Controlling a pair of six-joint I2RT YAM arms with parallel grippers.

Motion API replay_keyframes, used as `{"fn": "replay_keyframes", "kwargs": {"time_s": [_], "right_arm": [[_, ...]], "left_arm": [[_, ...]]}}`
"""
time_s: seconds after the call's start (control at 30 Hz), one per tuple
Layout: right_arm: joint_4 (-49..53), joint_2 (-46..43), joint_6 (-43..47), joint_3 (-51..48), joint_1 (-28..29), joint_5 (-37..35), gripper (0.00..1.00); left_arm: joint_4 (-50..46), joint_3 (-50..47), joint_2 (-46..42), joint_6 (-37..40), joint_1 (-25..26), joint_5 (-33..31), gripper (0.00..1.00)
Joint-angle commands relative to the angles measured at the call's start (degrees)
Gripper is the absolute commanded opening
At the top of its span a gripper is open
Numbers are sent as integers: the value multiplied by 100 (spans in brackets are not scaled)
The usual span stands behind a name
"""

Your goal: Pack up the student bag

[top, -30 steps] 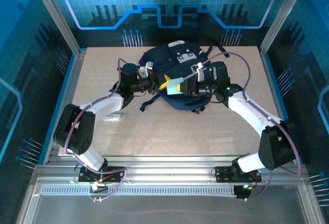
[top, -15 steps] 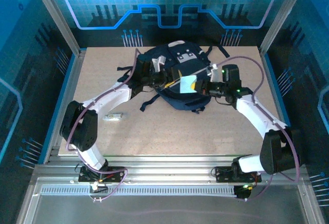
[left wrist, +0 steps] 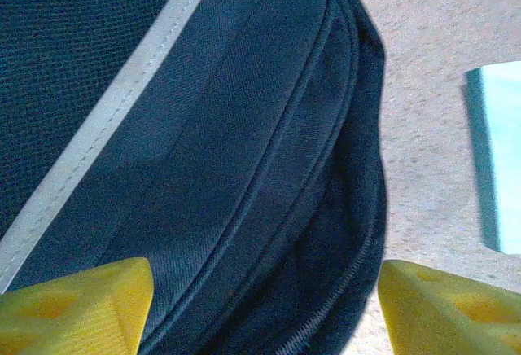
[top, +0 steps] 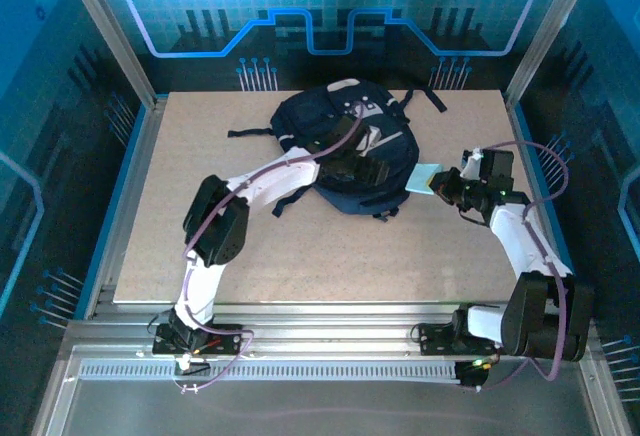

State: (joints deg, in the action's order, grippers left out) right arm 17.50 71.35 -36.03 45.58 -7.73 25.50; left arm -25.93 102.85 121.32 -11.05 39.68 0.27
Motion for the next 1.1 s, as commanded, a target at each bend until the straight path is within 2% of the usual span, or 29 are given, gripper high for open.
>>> {"fn": "replay_keyframes", "kwargs": {"time_s": [0.0, 0.23, 0.33, 0.4, 0.5, 0.63, 0.67, 0.9, 1.07], "right_arm": [[61, -220, -1, -73, -91, 96, 0], [13, -214, 8, -50, -99, 214, 0], [-111, -202, -15, -82, -92, 331, 0], [-178, -192, -27, -107, -97, 415, 0], [-218, -174, -50, -113, -96, 491, 0], [-434, -132, -237, -165, -55, 518, 0], [-556, -115, -330, -205, -14, 501, 0], [-1117, 89, -730, -148, 406, 253, 0], [-1345, 329, -909, 13, 575, 210, 0]], "left_arm": [[-568, 435, 375, 864, 19, -861, 75], [-431, 723, 807, 1255, 12, -1805, 74], [-255, 742, 974, 1447, 9, -2067, 69], [-217, 768, 1092, 1524, -1, -2039, 62], [-254, 806, 1187, 1546, -2, -1943, 43], [-319, 789, 995, 1472, 4, -1675, 5], [-356, 805, 913, 1413, -18, -1559, 0], [-571, 942, 261, 389, -479, -70, 0], [-588, 949, -47, -50, -760, 644, 0]]}}
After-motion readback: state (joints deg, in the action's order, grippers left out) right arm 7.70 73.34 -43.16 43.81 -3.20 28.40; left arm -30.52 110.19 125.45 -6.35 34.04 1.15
